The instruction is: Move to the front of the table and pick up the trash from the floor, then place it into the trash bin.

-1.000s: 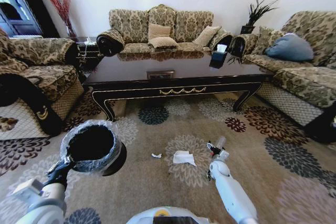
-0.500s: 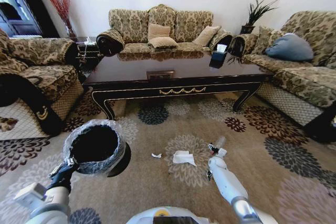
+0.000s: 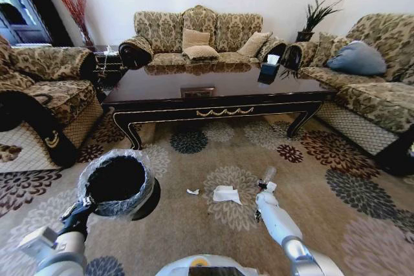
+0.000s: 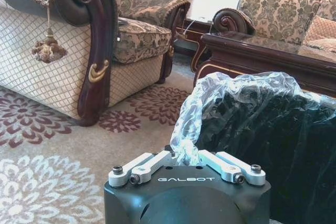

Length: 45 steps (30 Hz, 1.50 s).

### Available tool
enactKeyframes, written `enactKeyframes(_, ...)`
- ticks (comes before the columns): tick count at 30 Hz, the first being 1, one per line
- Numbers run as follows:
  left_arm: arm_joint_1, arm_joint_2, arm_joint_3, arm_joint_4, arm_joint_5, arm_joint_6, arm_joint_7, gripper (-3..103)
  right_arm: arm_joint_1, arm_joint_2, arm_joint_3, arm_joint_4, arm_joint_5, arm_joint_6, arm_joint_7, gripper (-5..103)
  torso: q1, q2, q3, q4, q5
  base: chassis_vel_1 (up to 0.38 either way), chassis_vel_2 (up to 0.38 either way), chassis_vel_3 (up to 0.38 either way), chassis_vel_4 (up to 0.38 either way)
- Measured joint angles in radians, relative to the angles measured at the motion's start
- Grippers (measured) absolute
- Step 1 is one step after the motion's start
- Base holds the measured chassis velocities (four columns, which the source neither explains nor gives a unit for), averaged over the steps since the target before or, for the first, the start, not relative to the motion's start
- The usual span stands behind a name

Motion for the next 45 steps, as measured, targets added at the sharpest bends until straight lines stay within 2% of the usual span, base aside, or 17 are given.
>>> enactKeyframes(2, 0.0, 0.0, 0.007, 0.0, 0.0, 0.0, 0.0, 4, -0.013, -0.002, 0.006, 0.009, -0.004, 0.001, -0.004, 39, 0.0, 0.0, 0.0, 0.0001, -0.0001, 0.0, 0.0, 0.0, 0.0)
enactKeyframes(4, 0.0, 0.0, 0.01, 0.0, 0.002, 0.0, 0.0, 4, -0.018, -0.003, 0.008, 0.014, -0.004, 0.004, -0.006, 39, 0.0, 0.0, 0.0, 0.0001, -0.0001, 0.0, 0.0, 0.0, 0.0)
enactKeyframes(8, -0.005, 0.003, 0.03, 0.001, 0.018, -0.002, -0.001, 4, -0.106, -0.021, 0.007, 0.16, 0.028, 0.027, -0.041, 27, 0.0, 0.0, 0.0, -0.0011, 0.0015, 0.0, 0.0, 0.0, 0.0)
enactKeyframes(10, -0.007, 0.003, 0.033, 0.001, 0.021, -0.003, -0.001, 4, -0.121, -0.025, 0.002, 0.194, 0.034, 0.033, -0.049, 27, 0.0, 0.0, 0.0, -0.001, 0.0014, 0.0, 0.0, 0.0, 0.0)
enactKeyframes(13, -0.01, 0.005, 0.06, 0.016, 0.053, -0.008, 0.001, 4, -0.222, -0.076, -0.051, 0.472, 0.059, 0.139, -0.157, 25, 0.0, 0.0, 0.0, -0.0003, 0.0005, 0.0, 0.0, 0.0, 0.0)
enactKeyframes(15, -0.01, 0.004, 0.065, 0.019, 0.059, -0.009, 0.002, 4, -0.234, -0.084, -0.06, 0.511, 0.054, 0.17, -0.18, 25, 0.0, 0.0, 0.0, 0.0, 0.0006, 0.0, 0.0, 0.0, 0.0)
enactKeyframes(17, -0.012, 0.003, 0.088, 0.033, 0.075, -0.012, 0.004, 4, -0.274, -0.123, -0.094, 0.657, 0.035, 0.266, -0.271, 25, 0.0, 0.0, 0.0, 0.0001, 0.0001, 0.0, 0.0, 0.0, 0.0)
enactKeyframes(19, -0.025, 0.003, 0.102, 0.038, 0.063, -0.005, 0.004, 4, -0.3, -0.153, -0.129, 0.759, 0.045, 0.318, -0.334, 25, 0.0, 0.0, 0.0, 0.0002, 0.0, 0.0, 0.0, 0.0, 0.0)
enactKeyframes(21, -0.034, 0.004, 0.106, 0.038, 0.044, 0.004, 0.002, 4, -0.311, -0.161, -0.142, 0.798, 0.056, 0.33, -0.356, 25, 0.0, 0.0, 0.0, -0.0001, 0.0004, 0.0, 0.0, 0.0, 0.0)
enactKeyframes(24, -0.071, 0.014, 0.132, 0.044, -0.035, 0.041, -0.006, 4, -0.347, -0.163, -0.2, 0.959, 0.124, 0.348, -0.423, 25, 0.0, 0.0, 0.0, -0.0004, 0.0001, 0.0, 0.0, 0.0, 0.0)
enactKeyframes(27, -0.094, 0.029, 0.149, 0.059, -0.044, 0.044, -0.006, 4, -0.358, -0.15, -0.241, 1.018, 0.138, 0.366, -0.46, 25, 0.0, 0.0, 0.0, -0.0004, 0.0002, 0.0, 0.0, 0.0, 0.0)
enactKeyframes(30, -0.132, 0.054, 0.197, 0.095, -0.081, 0.061, -0.024, 4, -0.362, -0.122, -0.33, 1.073, 0.078, 0.431, -0.521, 25, 0.0, 0.0, 0.0, 0.0, 0.0002, 0.0, 0.0, 0.0, 0.0)
enactKeyframes(32, -0.139, 0.057, 0.21, 0.107, -0.081, 0.062, -0.025, 4, -0.362, -0.117, -0.354, 1.083, 0.069, 0.442, -0.529, 25, 0.0, 0.0, 0.0, -0.0001, 0.0003, 0.0, 0.0, 0.0, 0.0)
enactKeyframes(34, -0.163, 0.06, 0.254, 0.154, -0.048, 0.058, -0.027, 4, -0.355, -0.105, -0.428, 1.11, 0.062, 0.453, -0.538, 25, 0.0, 0.0, 0.0, -0.0002, 0.0003, 0.0, 0.0, 0.0, 0.0)
enactKeyframes(40, -0.227, 0.037, 0.343, 0.248, 0.0, 0.046, -0.027, 4, -0.313, -0.085, -0.552, 1.085, 0.033, 0.464, -0.556, 25, 0.0, 0.0, 0.0, -0.0002, 0.0003, 0.0, 0.0, 0.0, 0.0)
enactKeyframes(43, -0.247, 0.027, 0.364, 0.275, 0.007, 0.038, -0.027, 4, -0.305, -0.083, -0.581, 1.073, 0.027, 0.471, -0.565, 25, 0.0, 0.0, 0.0, -0.0002, 0.0003, 0.0, 0.0, 0.0, 0.0)
enactKeyframes(45, -0.27, 0.007, 0.392, 0.3, -0.013, 0.037, -0.037, 4, -0.302, -0.076, -0.594, 1.029, -0.017, 0.492, -0.598, 25, 0.0, 0.0, 0.0, -0.0002, 0.0004, 0.0, 0.0, 0.0, 0.0)
